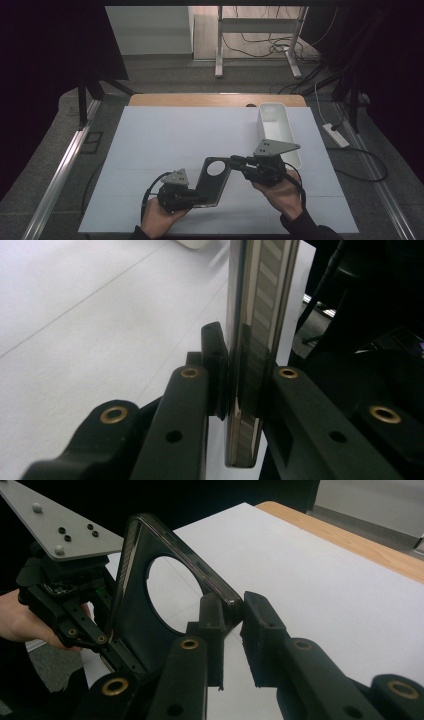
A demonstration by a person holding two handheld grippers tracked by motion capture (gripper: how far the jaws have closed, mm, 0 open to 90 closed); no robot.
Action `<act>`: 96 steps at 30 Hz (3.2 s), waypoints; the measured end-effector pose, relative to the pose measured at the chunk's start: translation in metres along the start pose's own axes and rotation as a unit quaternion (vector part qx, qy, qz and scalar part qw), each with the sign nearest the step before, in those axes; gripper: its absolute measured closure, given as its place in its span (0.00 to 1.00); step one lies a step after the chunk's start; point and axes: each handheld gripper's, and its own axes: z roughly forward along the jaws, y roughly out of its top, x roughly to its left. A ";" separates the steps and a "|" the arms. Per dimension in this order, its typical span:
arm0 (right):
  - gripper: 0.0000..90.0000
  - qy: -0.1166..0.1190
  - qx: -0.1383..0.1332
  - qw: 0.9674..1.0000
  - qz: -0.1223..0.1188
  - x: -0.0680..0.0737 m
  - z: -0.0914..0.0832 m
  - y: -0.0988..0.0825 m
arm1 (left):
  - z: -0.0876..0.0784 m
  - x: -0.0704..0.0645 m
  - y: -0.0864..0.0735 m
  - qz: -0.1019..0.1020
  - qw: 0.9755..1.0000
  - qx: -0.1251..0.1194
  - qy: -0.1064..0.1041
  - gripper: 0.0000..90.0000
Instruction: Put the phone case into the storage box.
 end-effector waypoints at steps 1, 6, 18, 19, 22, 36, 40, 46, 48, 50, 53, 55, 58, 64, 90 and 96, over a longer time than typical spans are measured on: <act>0.87 0.000 0.000 1.000 0.000 0.000 0.000 0.000 | 0.000 0.000 0.000 0.000 1.000 0.000 0.000 0.90; 0.87 0.000 0.001 1.000 -0.001 0.001 0.001 0.000 | 0.000 -0.001 0.001 0.003 1.000 -0.005 0.006 0.74; 0.87 -0.012 0.002 1.000 0.011 -0.007 -0.002 0.000 | -0.006 -0.003 0.001 0.015 0.999 -0.019 0.041 0.30; 0.87 -0.012 0.002 1.000 0.011 -0.007 -0.002 0.000 | -0.006 -0.003 0.001 0.015 0.999 -0.019 0.041 0.27; 0.87 -0.018 0.002 1.000 0.012 -0.011 -0.003 0.001 | -0.010 -0.003 0.000 0.021 0.998 -0.024 0.054 0.19; 0.87 -0.034 0.001 0.999 0.015 -0.027 -0.007 0.006 | -0.036 0.001 -0.028 0.008 0.992 -0.047 0.119 0.03; 0.87 -0.038 -0.002 0.999 0.016 -0.032 -0.008 0.009 | -0.043 0.000 -0.037 0.004 0.990 -0.056 0.131 0.04; 0.87 -0.047 -0.005 0.999 0.013 -0.038 -0.009 0.015 | -0.057 0.003 -0.049 -0.005 0.987 -0.067 0.145 0.00; 0.87 -0.049 -0.005 0.999 0.012 -0.040 -0.008 0.017 | -0.062 0.003 -0.053 -0.006 0.985 -0.068 0.158 0.00; 0.87 -0.050 -0.005 0.999 0.012 -0.041 -0.008 0.017 | -0.066 0.004 -0.057 -0.009 0.983 -0.070 0.168 0.00; 0.87 -0.051 -0.005 0.999 0.010 -0.045 -0.008 0.020 | -0.074 0.005 -0.064 -0.019 0.982 -0.074 0.174 0.00; 0.87 -0.055 -0.003 0.998 0.009 -0.048 -0.009 0.022 | -0.078 0.005 -0.068 -0.026 0.981 -0.073 0.178 0.00; 0.87 -0.055 -0.006 0.998 0.013 -0.052 -0.009 0.025 | -0.084 0.006 -0.075 -0.032 0.981 -0.070 0.178 0.00; 0.87 -0.063 -0.009 0.998 0.014 -0.062 -0.012 0.032 | -0.095 0.003 -0.089 -0.047 0.977 -0.070 0.197 0.00; 0.88 -0.114 -0.023 0.993 0.012 -0.109 -0.025 0.057 | -0.115 -0.001 -0.122 -0.043 0.964 -0.081 0.250 0.00; 0.88 -0.124 -0.023 0.992 0.014 -0.121 -0.026 0.061 | -0.113 -0.001 -0.121 -0.037 0.964 -0.074 0.253 0.00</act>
